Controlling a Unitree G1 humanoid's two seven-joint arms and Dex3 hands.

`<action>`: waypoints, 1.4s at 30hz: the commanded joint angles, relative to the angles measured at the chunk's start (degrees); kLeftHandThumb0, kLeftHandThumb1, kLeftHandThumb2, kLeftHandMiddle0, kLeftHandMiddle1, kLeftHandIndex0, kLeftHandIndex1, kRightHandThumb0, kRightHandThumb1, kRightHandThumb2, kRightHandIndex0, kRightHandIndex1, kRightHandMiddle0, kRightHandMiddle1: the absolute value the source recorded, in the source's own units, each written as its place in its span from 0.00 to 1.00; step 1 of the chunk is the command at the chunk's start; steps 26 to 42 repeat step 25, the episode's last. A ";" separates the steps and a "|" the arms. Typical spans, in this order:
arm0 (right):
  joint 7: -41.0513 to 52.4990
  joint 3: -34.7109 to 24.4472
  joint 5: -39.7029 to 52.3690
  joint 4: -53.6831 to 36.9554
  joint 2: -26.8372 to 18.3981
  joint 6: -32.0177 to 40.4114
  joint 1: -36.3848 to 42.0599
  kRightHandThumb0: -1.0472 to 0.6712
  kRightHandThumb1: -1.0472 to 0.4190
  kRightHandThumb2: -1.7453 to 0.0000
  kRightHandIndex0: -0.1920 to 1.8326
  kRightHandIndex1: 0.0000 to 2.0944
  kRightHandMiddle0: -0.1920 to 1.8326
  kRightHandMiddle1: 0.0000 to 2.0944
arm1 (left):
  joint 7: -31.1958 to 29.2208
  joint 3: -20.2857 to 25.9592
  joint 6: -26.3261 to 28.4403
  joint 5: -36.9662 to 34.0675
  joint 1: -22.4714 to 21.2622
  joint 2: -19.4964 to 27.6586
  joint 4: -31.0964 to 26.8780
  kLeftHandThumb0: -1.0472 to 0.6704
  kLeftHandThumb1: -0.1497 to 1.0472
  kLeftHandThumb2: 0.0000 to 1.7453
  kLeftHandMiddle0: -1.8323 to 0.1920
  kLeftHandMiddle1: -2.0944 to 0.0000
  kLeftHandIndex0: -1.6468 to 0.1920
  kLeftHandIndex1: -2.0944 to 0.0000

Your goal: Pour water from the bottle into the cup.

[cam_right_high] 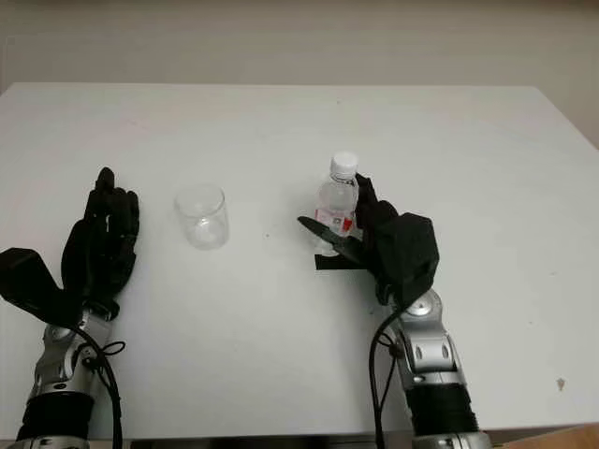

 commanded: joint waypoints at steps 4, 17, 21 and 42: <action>0.55 -0.10 -1.13 0.28 -1.95 -5.67 1.42 0.07 0.10 0.97 0.00 0.00 0.00 0.00 | 0.00 0.19 -0.31 0.05 0.23 -0.08 1.23 0.26 1.00 0.29 0.96 0.97 0.97 0.97; -3.07 0.25 -3.32 2.69 -0.92 -15.00 2.30 0.01 0.07 0.97 0.00 0.00 0.00 0.00 | 0.55 0.05 -0.24 0.16 0.30 -0.10 1.31 0.25 1.00 0.29 0.95 0.97 0.96 0.97; -2.87 0.30 -2.65 3.39 -0.55 -15.32 2.14 0.01 0.07 0.97 0.00 0.00 0.00 0.00 | 0.13 0.11 -0.59 0.11 0.19 -0.01 1.63 0.25 1.00 0.30 0.96 0.98 0.96 0.97; -3.01 0.43 -2.74 3.31 -0.24 -15.26 2.22 0.02 0.06 0.97 0.00 0.00 0.00 0.00 | 0.32 0.20 -0.24 0.01 0.28 0.04 1.50 0.25 1.00 0.29 0.96 0.97 0.96 0.97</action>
